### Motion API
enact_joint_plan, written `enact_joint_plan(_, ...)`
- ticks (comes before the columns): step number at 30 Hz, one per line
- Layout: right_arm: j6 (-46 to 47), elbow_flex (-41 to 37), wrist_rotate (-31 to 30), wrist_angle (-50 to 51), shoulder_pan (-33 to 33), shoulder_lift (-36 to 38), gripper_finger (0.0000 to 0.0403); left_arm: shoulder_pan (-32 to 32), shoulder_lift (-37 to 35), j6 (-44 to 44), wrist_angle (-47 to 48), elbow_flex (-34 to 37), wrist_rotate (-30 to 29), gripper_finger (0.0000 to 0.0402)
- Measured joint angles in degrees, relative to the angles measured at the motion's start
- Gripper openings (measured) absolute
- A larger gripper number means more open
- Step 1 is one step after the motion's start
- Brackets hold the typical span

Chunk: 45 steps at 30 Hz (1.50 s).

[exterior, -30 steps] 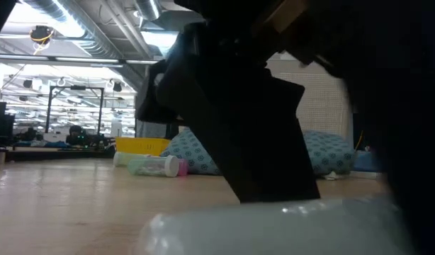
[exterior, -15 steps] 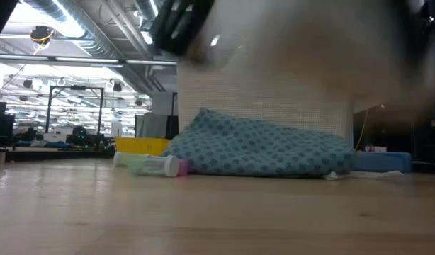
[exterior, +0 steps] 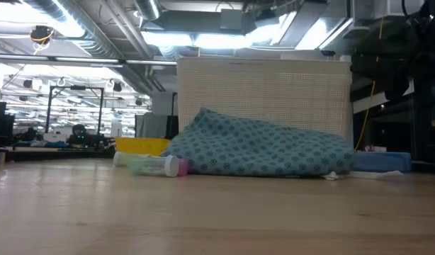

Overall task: Pick & place medical supplies in basket/bin
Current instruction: Put the white gauze into the orange bin

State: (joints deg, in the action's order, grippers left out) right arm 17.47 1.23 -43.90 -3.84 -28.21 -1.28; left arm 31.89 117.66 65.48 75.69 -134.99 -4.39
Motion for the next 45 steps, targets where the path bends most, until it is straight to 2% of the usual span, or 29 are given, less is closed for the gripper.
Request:
enact_joint_plan(5,0.0,0.0,0.0,0.1,0.0,0.0,0.0224,6.1,-3.6,8.2,14.8,0.0,-0.4,0.0058)
enact_joint_plan(8,0.0,0.0,0.0,0.3,0.0,0.0,0.0224,10.2,-5.5,11.9,13.4,3.1,-1.5,0.0058)
enact_joint_plan(12,0.0,0.0,-0.1,0.5,0.0,0.0,0.0224,14.7,-7.5,21.4,14.2,8.6,-1.9,0.0059)
enact_joint_plan(20,0.0,0.0,-0.1,0.5,0.0,0.0,0.0224,21.9,-7.7,31.5,13.9,20.3,6.0,0.0059)
enact_joint_plan(24,0.1,0.0,-0.1,0.5,0.0,0.0,0.0224,23.8,-7.7,33.9,13.8,23.7,5.7,0.0059)
enact_joint_plan(32,3.9,0.0,-0.3,0.5,0.0,0.0,0.0224,24.1,-12.1,34.7,8.4,32.6,2.8,0.0059)
enact_joint_plan(38,4.6,0.0,-0.2,0.5,0.0,0.0,0.0224,25.2,-21.6,37.9,0.0,46.0,-0.6,0.0059)
enact_joint_plan(45,4.6,0.0,-0.2,0.5,0.0,0.0,0.0224,25.5,-31.3,35.6,-9.0,61.1,0.4,0.0059)
